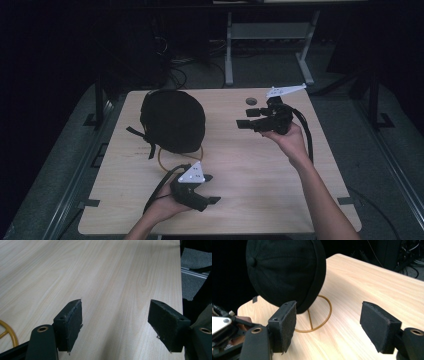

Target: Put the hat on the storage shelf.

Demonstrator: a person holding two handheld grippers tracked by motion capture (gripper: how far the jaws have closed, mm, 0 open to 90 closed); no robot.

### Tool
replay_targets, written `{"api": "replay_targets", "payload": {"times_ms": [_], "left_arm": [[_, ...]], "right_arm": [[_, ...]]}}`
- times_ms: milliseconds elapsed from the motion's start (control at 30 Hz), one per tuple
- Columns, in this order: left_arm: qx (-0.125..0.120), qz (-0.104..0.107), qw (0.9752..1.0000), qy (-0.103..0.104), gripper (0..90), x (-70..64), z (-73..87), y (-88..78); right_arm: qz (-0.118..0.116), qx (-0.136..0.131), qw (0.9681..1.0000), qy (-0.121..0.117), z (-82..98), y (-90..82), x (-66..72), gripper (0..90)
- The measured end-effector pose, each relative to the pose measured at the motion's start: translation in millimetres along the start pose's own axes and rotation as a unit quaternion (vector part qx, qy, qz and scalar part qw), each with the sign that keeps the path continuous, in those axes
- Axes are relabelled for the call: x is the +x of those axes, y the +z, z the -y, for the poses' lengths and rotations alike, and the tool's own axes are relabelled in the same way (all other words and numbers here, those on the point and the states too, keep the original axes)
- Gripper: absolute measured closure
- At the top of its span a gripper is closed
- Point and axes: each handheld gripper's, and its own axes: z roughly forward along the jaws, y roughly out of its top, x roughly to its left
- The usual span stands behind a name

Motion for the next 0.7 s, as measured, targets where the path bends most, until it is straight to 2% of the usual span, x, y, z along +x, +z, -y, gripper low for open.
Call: {"api": "replay_targets", "payload": {"times_ms": [167,467,700], "left_arm": [[0.0,-0.001,1.0,0.003,26.9,-0.3,0.3,0.4],[-0.003,0.003,1.0,-0.009,26.5,-0.5,2.3,0.7],[-0.003,0.003,1.0,-0.009,26.5,0.5,1.7,0.3]], "right_arm": [[0.005,0.001,1.0,0.009,10.0,-6.4,-3.7,28.1],[0.011,0.003,0.9997,0.022,31.2,-18.5,-9.5,27.0],[0.015,0.007,0.9994,0.029,46.2,-25.5,-12.6,26.6]]}}
